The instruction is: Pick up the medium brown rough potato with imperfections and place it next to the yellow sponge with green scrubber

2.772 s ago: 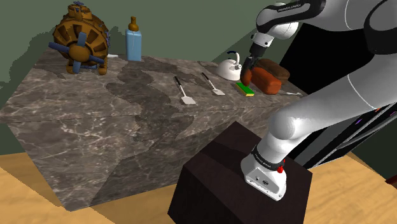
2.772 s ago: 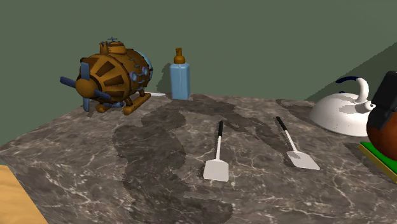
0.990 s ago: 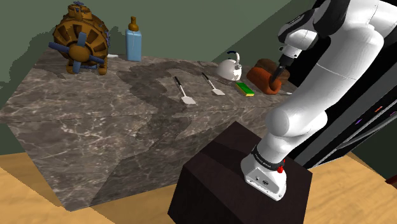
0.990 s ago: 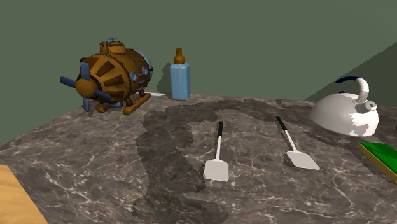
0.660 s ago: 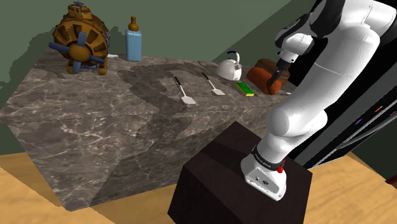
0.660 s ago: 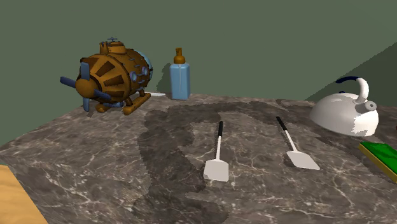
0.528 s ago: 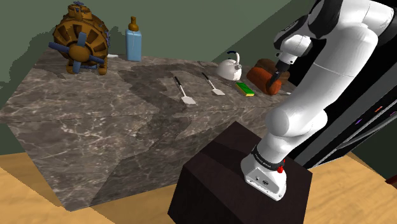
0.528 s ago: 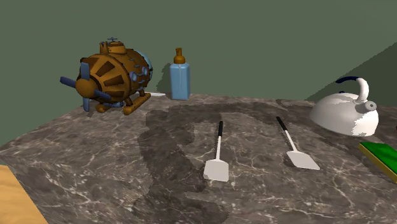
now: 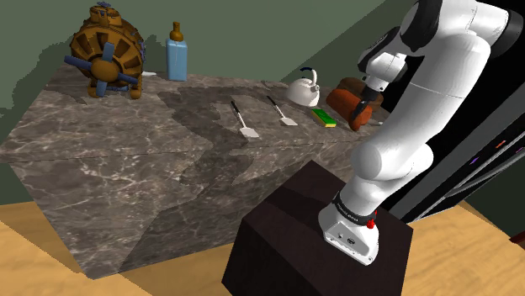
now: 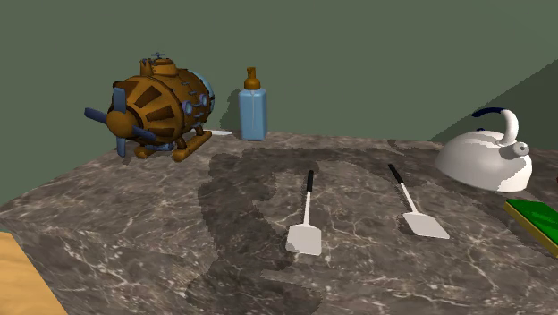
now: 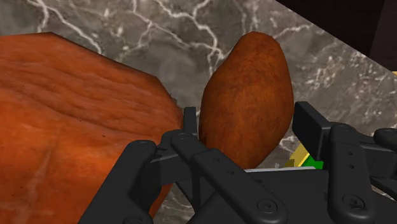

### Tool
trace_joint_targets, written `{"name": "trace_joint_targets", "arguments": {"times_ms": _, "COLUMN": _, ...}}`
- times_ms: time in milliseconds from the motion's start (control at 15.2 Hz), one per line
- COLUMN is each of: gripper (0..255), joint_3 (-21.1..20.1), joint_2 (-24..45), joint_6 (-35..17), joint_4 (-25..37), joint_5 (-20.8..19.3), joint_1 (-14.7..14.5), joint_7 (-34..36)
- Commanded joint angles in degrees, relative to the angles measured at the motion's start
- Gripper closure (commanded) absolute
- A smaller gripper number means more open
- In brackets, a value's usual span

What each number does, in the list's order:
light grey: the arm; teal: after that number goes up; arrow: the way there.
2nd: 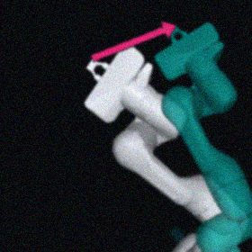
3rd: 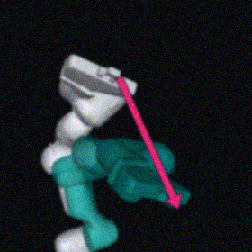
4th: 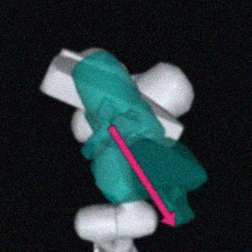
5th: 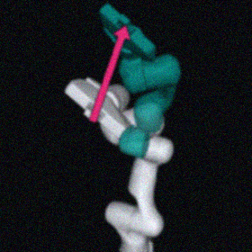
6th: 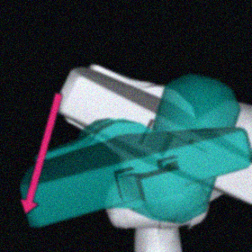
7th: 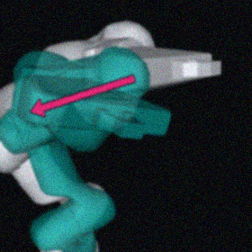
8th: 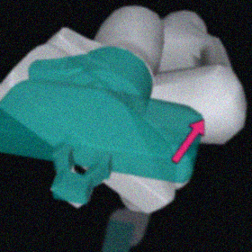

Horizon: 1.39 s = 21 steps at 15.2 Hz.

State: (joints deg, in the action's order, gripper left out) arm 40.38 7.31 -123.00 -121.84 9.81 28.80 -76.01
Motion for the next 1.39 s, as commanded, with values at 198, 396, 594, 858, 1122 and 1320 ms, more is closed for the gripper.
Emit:
{"name": "trace_joint_targets", "arguments": {"times_ms": 198, "gripper": 255, "joint_3": -0.24, "joint_2": 1.44, "joint_6": -1.74, "joint_4": -1.17, "joint_5": 0.56, "joint_1": -0.02, "joint_7": -0.36}}
{"name": "trace_joint_targets", "arguments": {"times_ms": 396, "gripper": 255, "joint_3": -0.22, "joint_2": 1.45, "joint_6": -1.74, "joint_4": -1.17, "joint_5": 0.56, "joint_1": -0.04, "joint_7": -0.36}}
{"name": "trace_joint_targets", "arguments": {"times_ms": 594, "gripper": 0, "joint_3": -0.43, "joint_2": 2.30, "joint_6": -1.88, "joint_4": -0.71, "joint_5": 1.26, "joint_1": -0.02, "joint_7": -0.59}}
{"name": "trace_joint_targets", "arguments": {"times_ms": 858, "gripper": 0, "joint_3": -0.16, "joint_2": 1.46, "joint_6": -1.74, "joint_4": -1.17, "joint_5": 0.58, "joint_1": -0.10, "joint_7": -0.37}}
{"name": "trace_joint_targets", "arguments": {"times_ms": 1122, "gripper": 0, "joint_3": 0.61, "joint_2": -2.37, "joint_6": 4.95, "joint_4": 2.81, "joint_5": -2.92, "joint_1": -0.62, "joint_7": 2.05}}
{"name": "trace_joint_targets", "arguments": {"times_ms": 1320, "gripper": 0, "joint_3": 0.60, "joint_2": -2.37, "joint_6": 4.95, "joint_4": 2.81, "joint_5": -2.92, "joint_1": -0.61, "joint_7": 2.06}}
